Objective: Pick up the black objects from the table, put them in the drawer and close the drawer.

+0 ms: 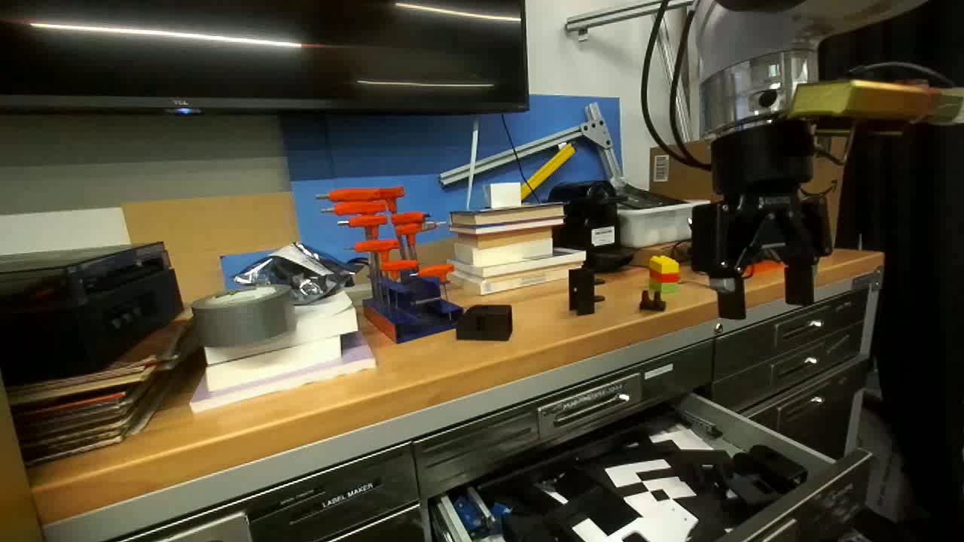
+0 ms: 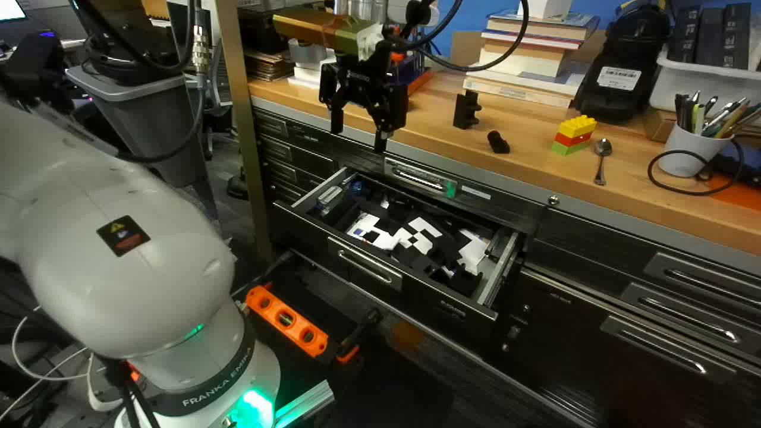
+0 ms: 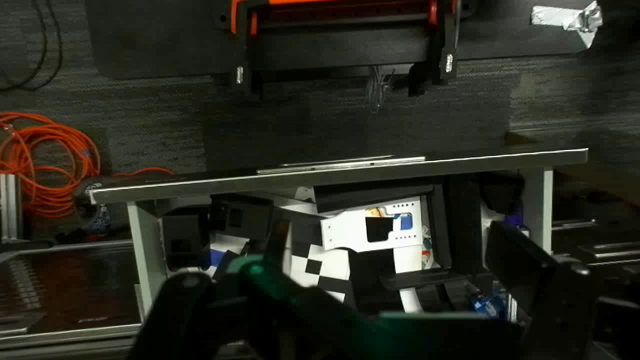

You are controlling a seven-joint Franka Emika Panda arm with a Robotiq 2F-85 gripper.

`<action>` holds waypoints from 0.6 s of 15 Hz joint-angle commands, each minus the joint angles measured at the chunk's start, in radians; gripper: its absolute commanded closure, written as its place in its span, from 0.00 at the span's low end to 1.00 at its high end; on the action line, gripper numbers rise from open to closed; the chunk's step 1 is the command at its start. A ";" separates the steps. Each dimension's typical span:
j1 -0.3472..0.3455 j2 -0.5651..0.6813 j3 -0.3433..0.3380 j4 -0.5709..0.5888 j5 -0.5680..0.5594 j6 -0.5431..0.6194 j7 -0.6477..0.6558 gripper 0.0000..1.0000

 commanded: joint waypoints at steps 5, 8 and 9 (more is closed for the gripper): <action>-0.002 -0.001 0.002 0.012 0.001 -0.002 -0.001 0.00; -0.002 -0.001 0.002 0.012 0.001 -0.002 -0.001 0.00; -0.002 -0.001 0.002 0.012 0.001 -0.002 -0.001 0.00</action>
